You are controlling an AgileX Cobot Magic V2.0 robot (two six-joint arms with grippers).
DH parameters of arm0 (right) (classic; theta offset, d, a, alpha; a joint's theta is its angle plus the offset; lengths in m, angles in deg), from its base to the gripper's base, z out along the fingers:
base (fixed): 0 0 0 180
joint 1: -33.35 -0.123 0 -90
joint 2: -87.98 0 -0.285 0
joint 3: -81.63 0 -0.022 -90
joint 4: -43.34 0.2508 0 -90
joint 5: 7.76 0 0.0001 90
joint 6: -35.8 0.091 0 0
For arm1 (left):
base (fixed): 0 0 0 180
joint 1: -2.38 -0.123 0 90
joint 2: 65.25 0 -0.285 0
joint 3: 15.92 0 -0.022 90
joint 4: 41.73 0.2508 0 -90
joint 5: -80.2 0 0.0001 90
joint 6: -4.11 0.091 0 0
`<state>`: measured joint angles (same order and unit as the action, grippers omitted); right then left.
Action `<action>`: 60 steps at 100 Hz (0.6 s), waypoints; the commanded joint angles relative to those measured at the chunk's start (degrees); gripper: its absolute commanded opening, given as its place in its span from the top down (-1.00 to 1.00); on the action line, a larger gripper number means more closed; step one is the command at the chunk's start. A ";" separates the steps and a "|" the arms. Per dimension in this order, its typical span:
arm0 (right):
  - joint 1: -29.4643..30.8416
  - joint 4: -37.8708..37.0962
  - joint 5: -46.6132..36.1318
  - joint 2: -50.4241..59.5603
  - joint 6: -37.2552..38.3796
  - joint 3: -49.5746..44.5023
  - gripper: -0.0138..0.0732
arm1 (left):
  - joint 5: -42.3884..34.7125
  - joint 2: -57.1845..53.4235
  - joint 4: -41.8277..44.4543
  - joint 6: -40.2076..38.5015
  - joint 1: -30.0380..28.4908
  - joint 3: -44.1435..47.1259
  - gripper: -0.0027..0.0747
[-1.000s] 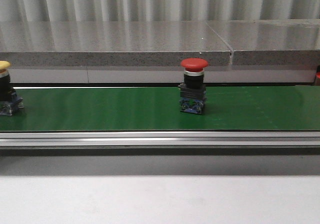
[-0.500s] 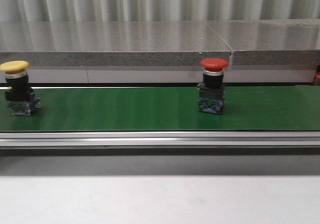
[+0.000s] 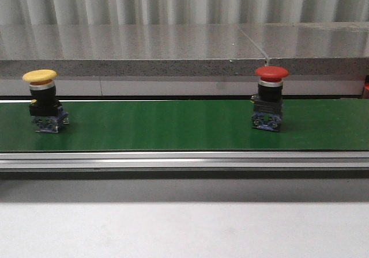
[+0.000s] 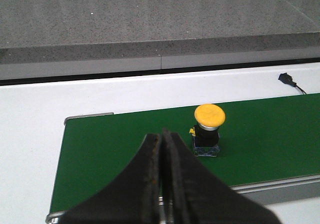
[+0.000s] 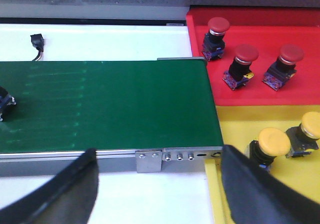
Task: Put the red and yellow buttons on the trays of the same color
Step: 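Set the yellow button on the belt and open the left gripper, then grasp the red button at the belt's far end with the right gripper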
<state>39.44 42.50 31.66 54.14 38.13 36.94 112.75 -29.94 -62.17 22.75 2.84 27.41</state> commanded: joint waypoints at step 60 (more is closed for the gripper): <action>-9.89 5.49 -0.94 -24.88 -10.07 9.85 -0.72 | -4.26 0.16 -1.35 -0.02 0.47 -1.45 0.98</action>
<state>31.05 47.53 33.71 34.46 28.99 43.32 112.75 -29.94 -62.17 22.75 2.84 27.41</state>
